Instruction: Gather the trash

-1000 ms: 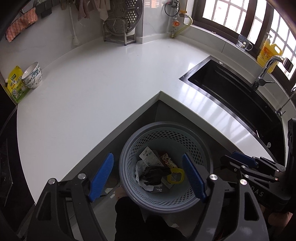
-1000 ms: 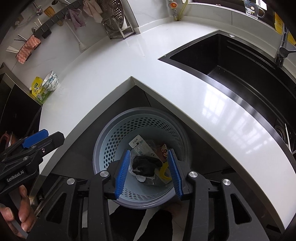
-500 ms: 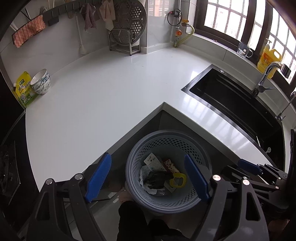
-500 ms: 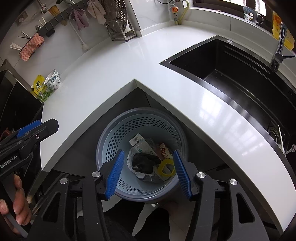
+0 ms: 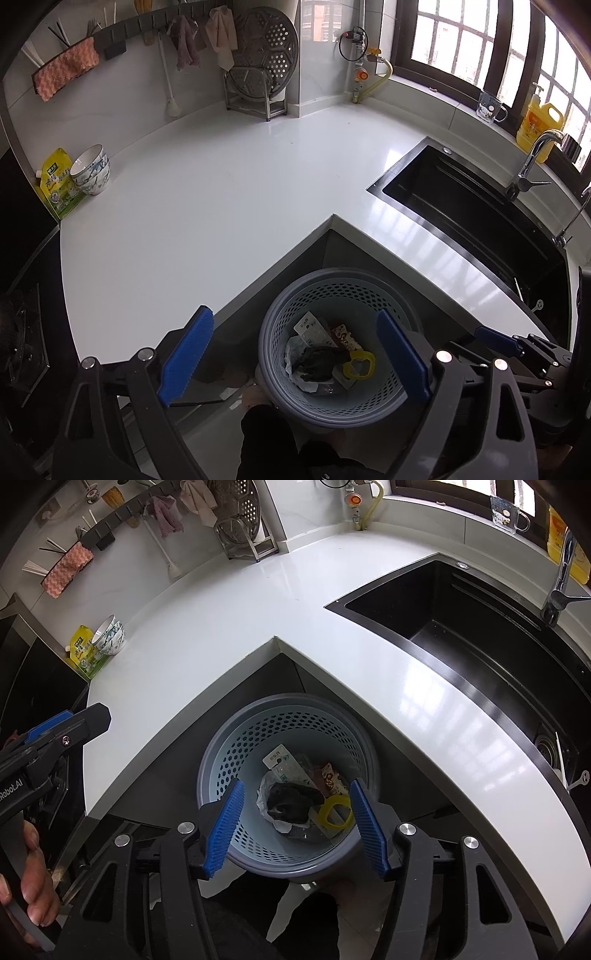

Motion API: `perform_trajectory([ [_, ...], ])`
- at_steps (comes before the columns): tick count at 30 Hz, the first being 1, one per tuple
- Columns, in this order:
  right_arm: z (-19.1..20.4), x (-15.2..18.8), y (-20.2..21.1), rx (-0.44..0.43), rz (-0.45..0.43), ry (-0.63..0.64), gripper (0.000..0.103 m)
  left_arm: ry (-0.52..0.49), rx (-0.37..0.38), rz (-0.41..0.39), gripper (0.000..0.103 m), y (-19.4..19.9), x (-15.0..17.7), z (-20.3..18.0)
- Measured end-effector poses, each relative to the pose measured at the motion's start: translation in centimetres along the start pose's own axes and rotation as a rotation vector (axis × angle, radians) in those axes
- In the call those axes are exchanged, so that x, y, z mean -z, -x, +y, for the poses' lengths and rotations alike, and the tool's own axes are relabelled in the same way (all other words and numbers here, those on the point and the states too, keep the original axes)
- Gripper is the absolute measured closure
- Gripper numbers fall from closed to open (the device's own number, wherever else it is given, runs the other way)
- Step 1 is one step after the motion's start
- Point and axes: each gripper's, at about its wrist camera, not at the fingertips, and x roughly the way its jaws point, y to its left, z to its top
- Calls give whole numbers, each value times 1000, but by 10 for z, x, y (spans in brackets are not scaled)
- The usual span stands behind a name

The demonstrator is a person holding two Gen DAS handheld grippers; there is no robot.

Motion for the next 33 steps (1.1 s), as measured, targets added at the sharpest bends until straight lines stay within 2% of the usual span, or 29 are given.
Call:
perform_trajectory([
  [7, -1, 0, -1, 4, 13, -4, 43, 3, -11, -4, 8, 3, -1, 3],
  [33, -3, -1, -2, 4, 17, -7, 42, 26, -46, 22, 6, -3, -4, 2],
])
